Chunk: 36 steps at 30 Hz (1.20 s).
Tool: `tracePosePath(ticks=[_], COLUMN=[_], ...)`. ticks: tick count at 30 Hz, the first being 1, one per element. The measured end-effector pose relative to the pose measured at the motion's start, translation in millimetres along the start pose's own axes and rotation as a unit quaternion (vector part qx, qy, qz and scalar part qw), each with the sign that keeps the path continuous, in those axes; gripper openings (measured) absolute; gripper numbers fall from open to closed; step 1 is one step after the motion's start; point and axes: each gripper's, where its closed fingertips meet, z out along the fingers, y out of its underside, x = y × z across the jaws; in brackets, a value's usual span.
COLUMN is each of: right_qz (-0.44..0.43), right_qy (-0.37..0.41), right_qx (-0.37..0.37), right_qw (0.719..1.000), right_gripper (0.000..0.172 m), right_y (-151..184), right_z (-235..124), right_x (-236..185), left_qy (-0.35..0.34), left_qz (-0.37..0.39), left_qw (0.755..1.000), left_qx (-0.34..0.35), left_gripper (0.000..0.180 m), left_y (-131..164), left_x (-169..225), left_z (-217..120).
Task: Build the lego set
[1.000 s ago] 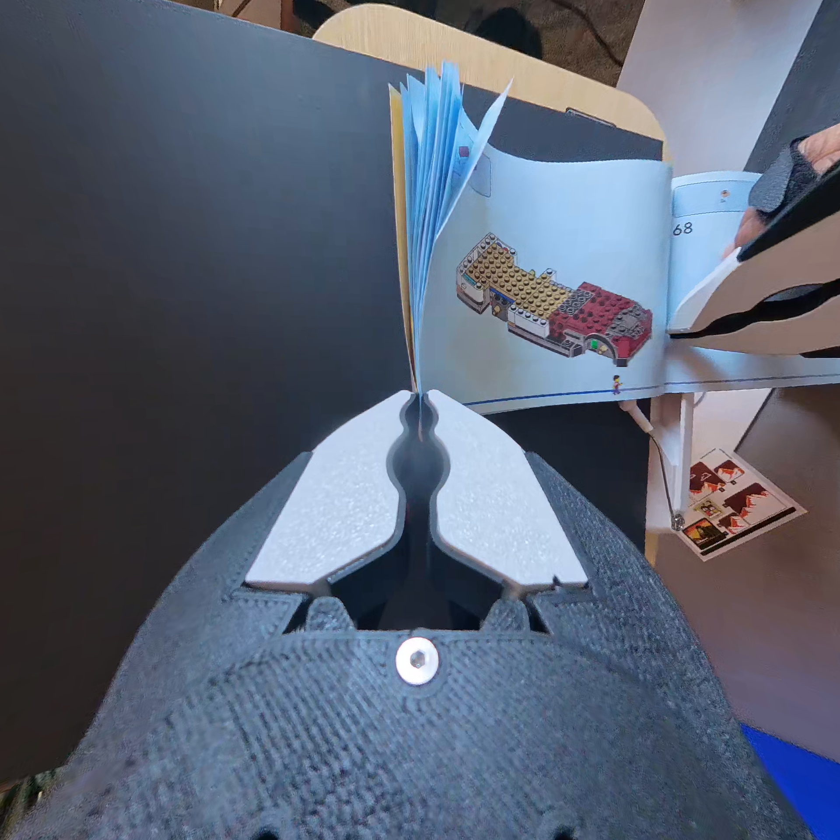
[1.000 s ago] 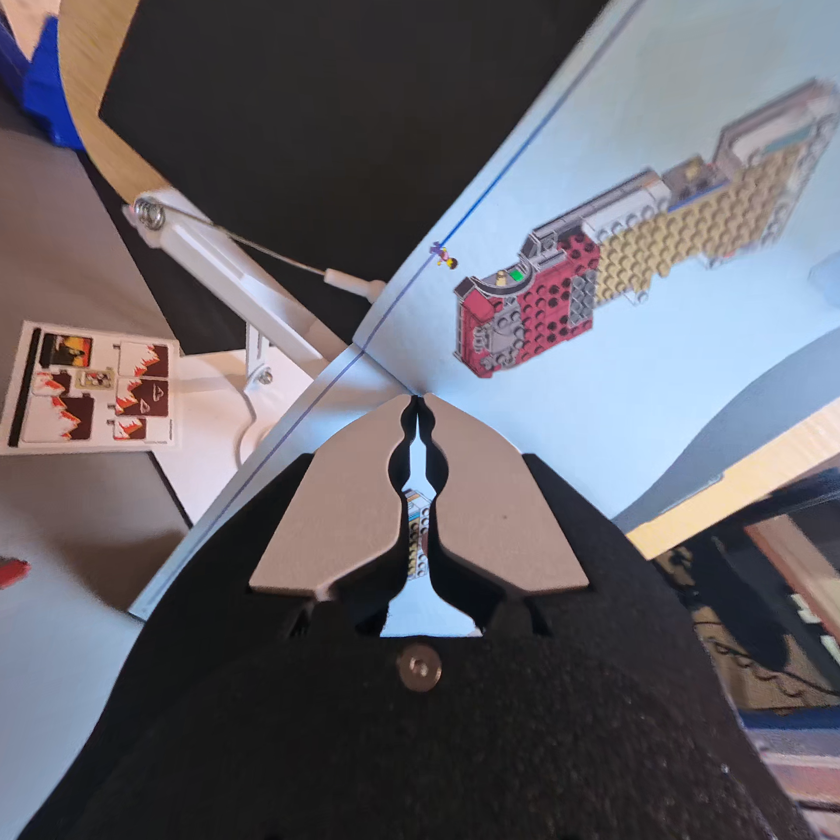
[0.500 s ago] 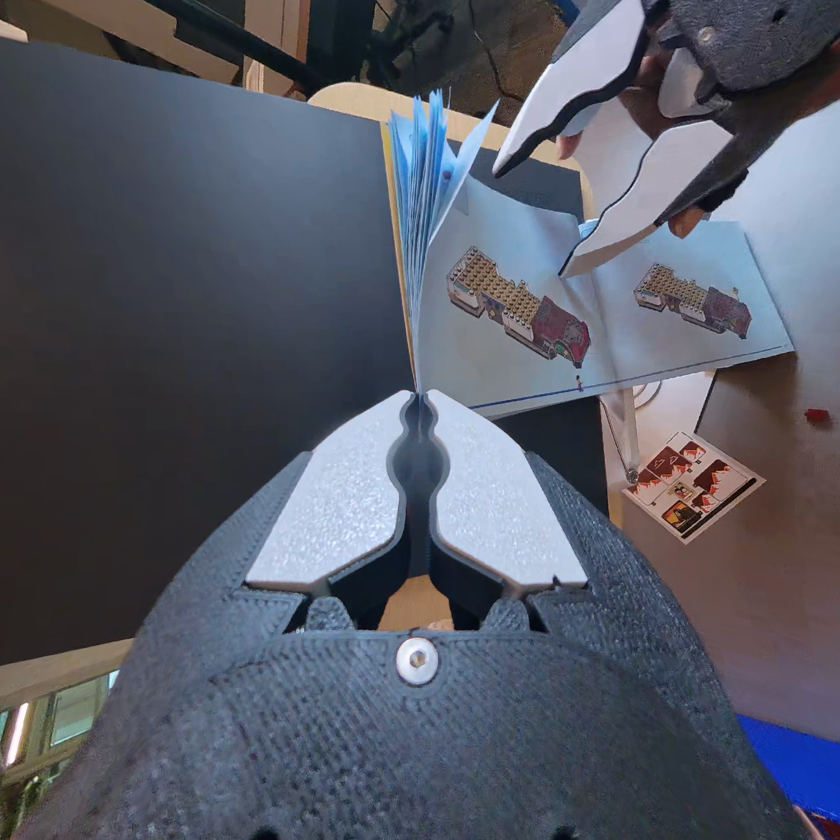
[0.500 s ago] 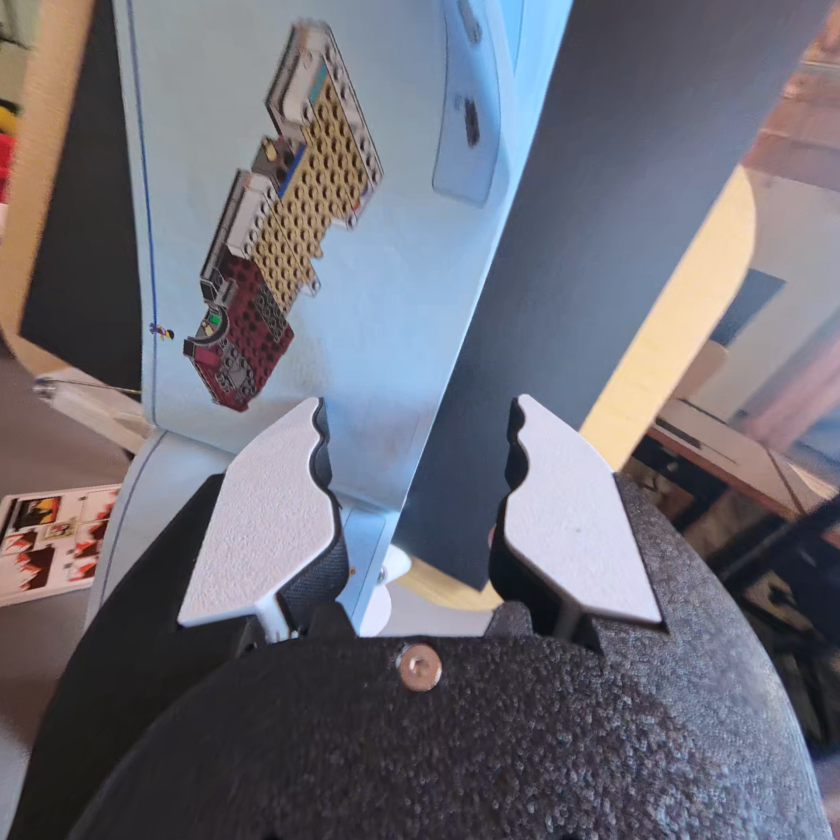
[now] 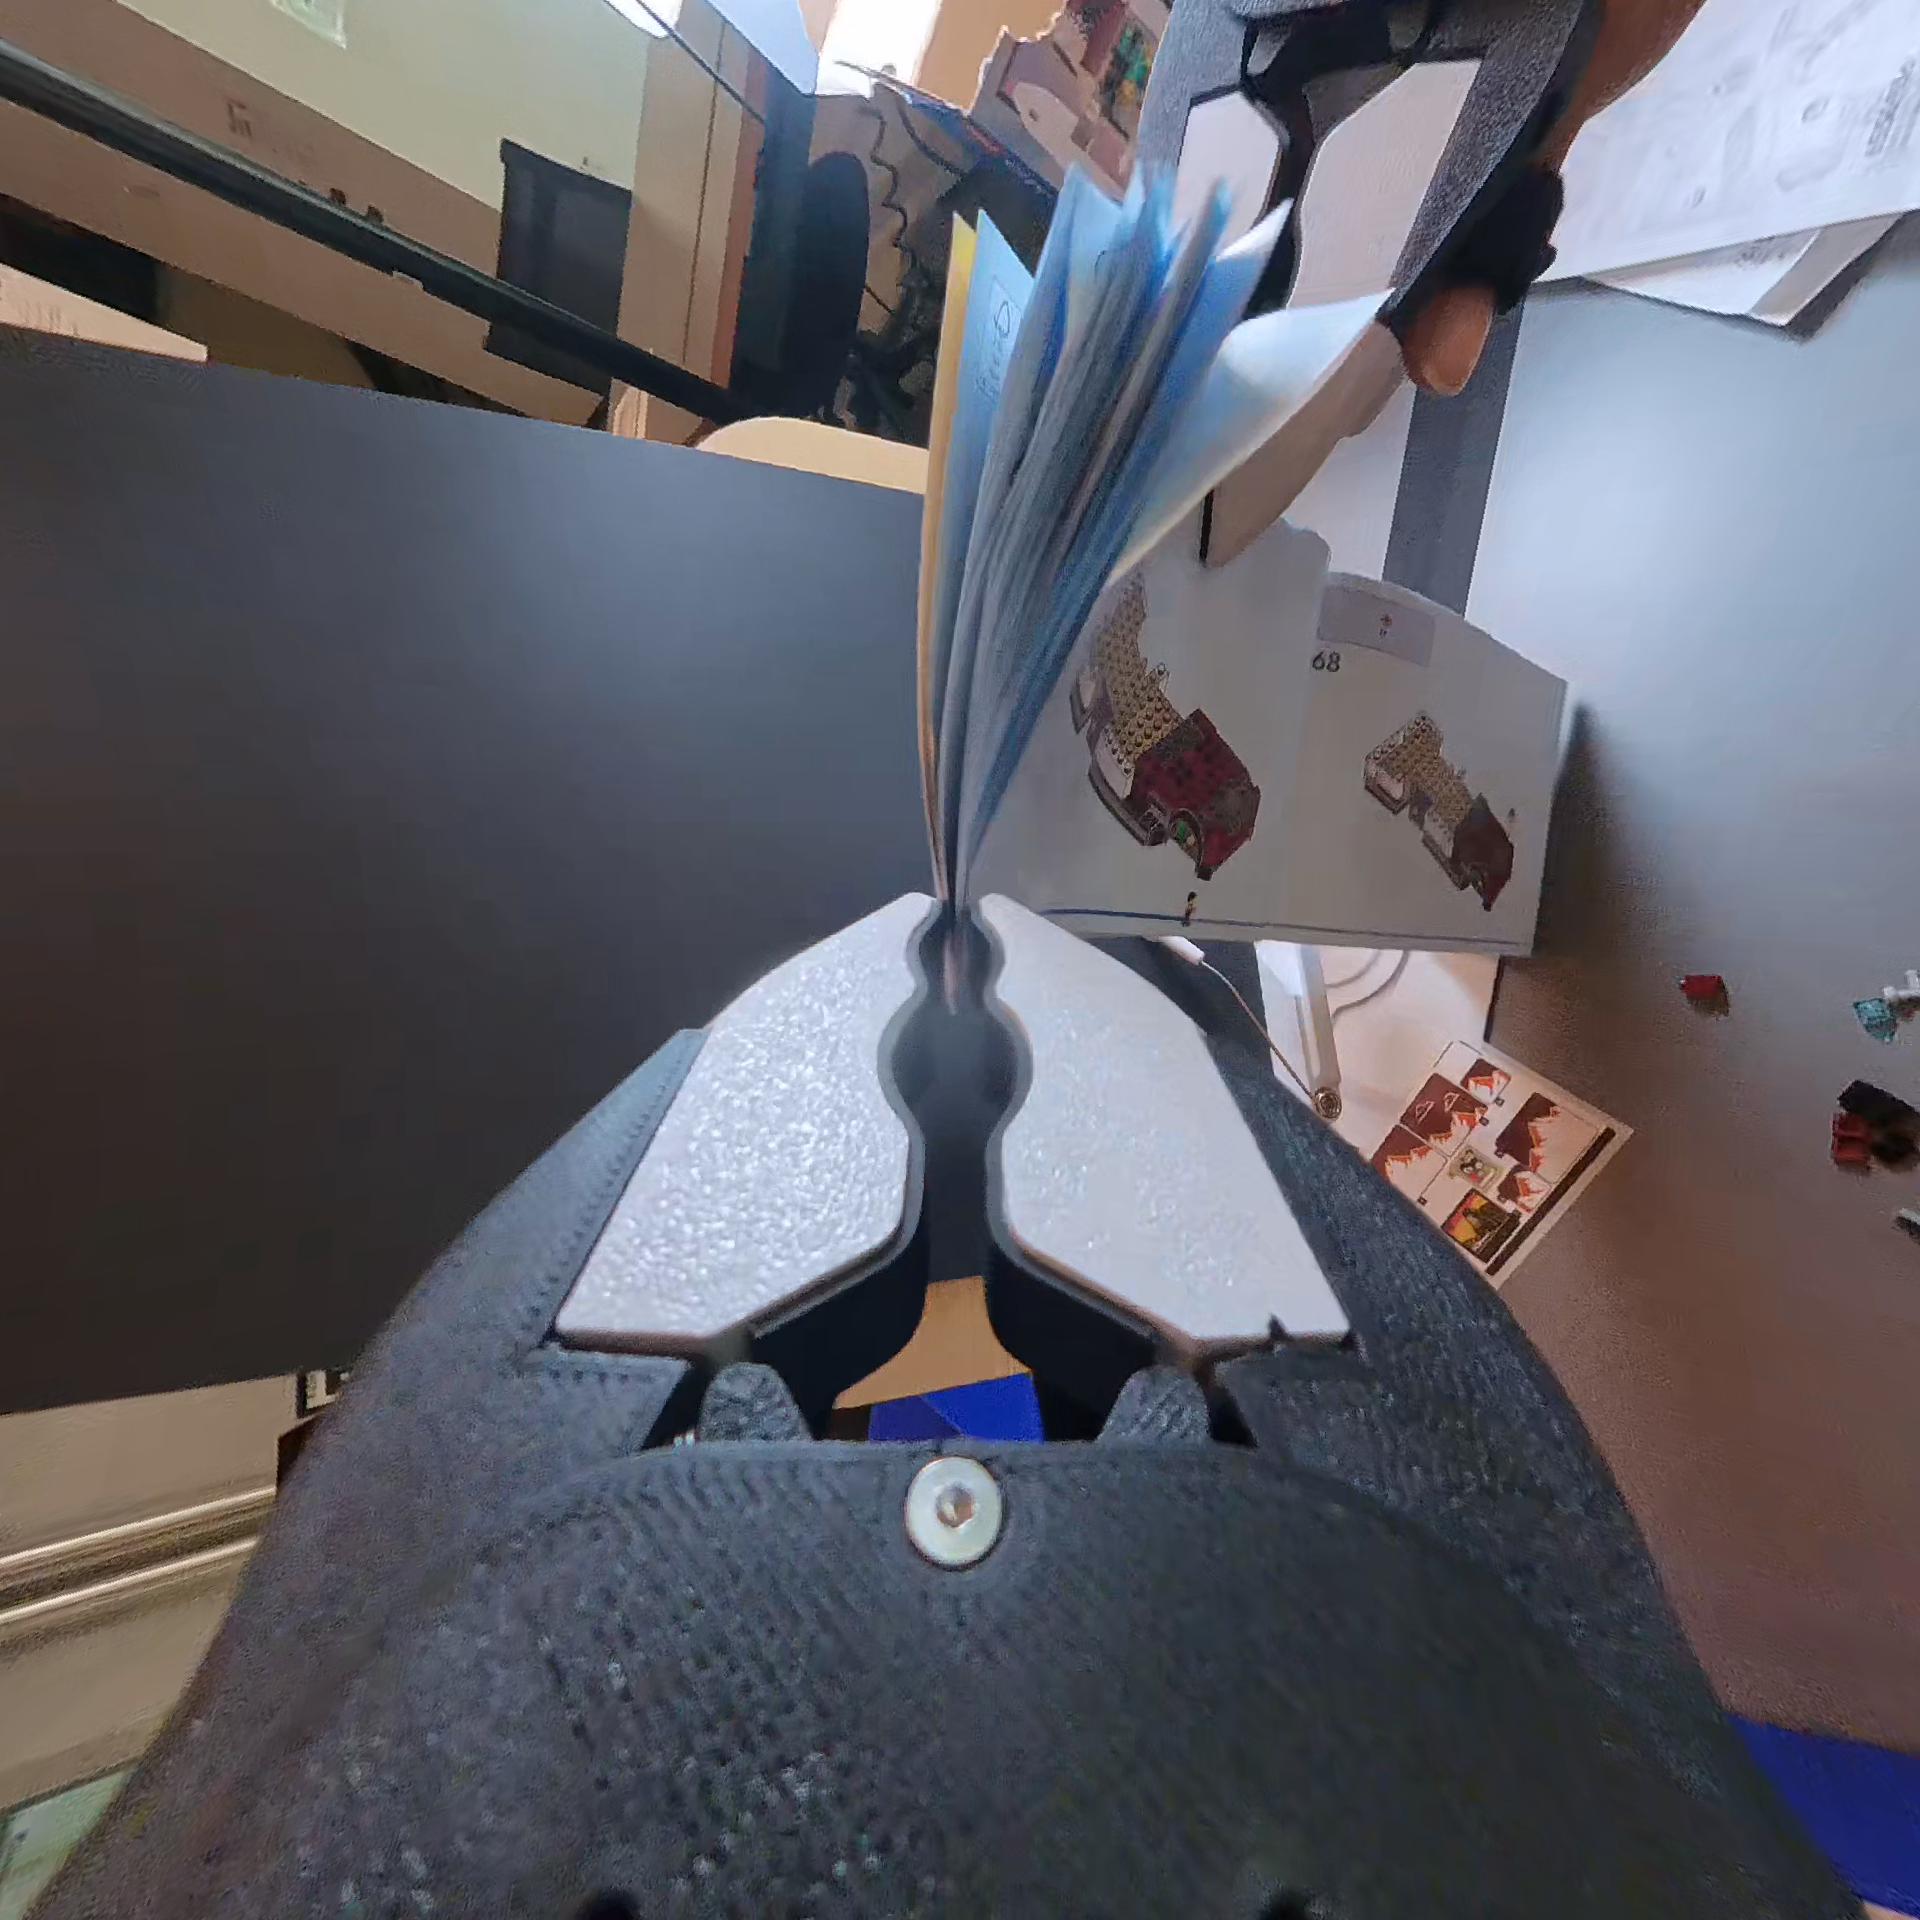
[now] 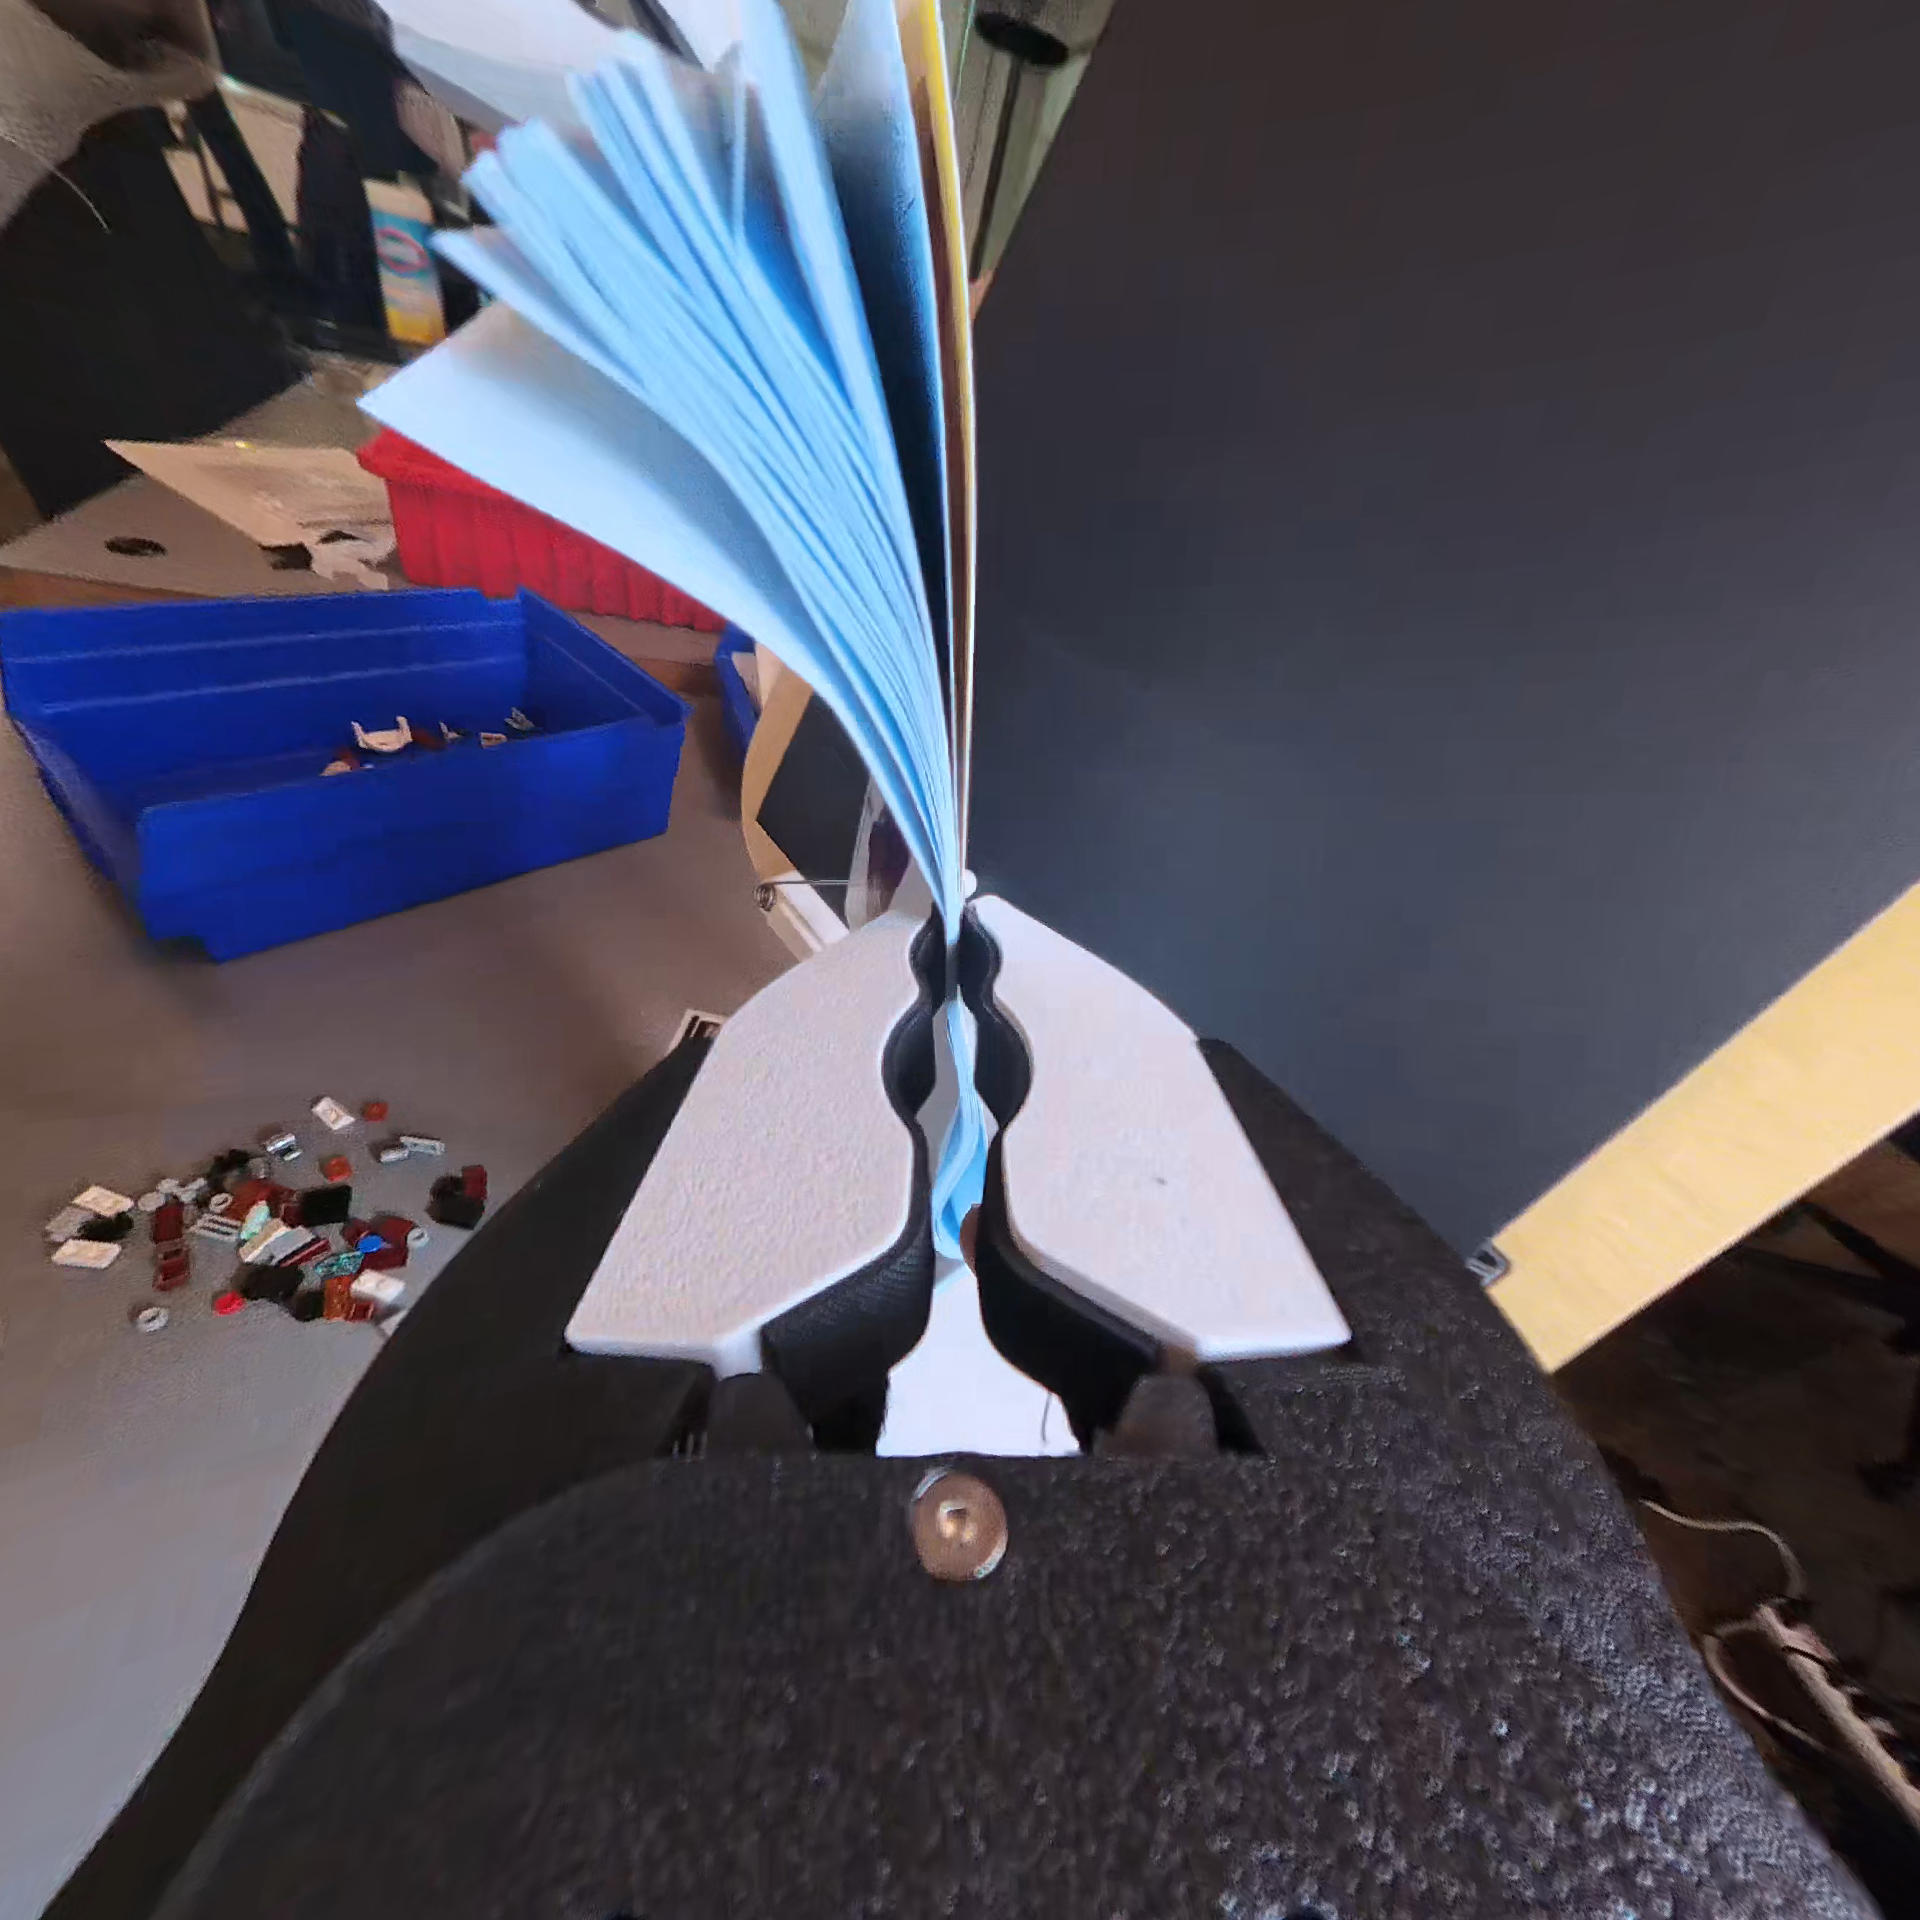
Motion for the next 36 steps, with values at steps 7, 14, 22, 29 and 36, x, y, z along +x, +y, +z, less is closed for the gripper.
tracePosePath(ticks=[7,14,22,29,36], right_qz=[-0.063,-0.066,-0.143,-0.227,-0.131], right_qy=[0.018,0.024,-0.012,-0.025,-0.022], right_qx=[-0.099,-0.117,-0.182,-0.214,-0.124], right_qw=[0.993,0.991,0.973,0.95,0.983], right_gripper=[0.002,0.002,0.002,0.002,0.008], right_y=[-30.9,-43.1,-35.0,-38.0,-39.6], right_z=[-18.3,-32.6,-25.3,-15.5,-18.9], right_x=[-7.5,-20.6,-59.1,-81.8,-90.3], left_qy=[0.005,-0.094,-0.121,-0.048,0.039], left_qz=[-0.023,-0.03,-0.069,0.017,-0.037], left_qw=[1.0,0.995,0.987,0.994,0.996], left_qx=[0.0,0.002,0.08,0.095,0.069], left_gripper=[0.086,0.077,0.071,0.011,0.002], left_y=[-8.0,-11.2,-4.4,-6.0,-21.9], left_x=[21.4,4.0,20.9,68.5,68.4], left_z=[3.5,-4.4,-14.1,-13.1,-32.9])
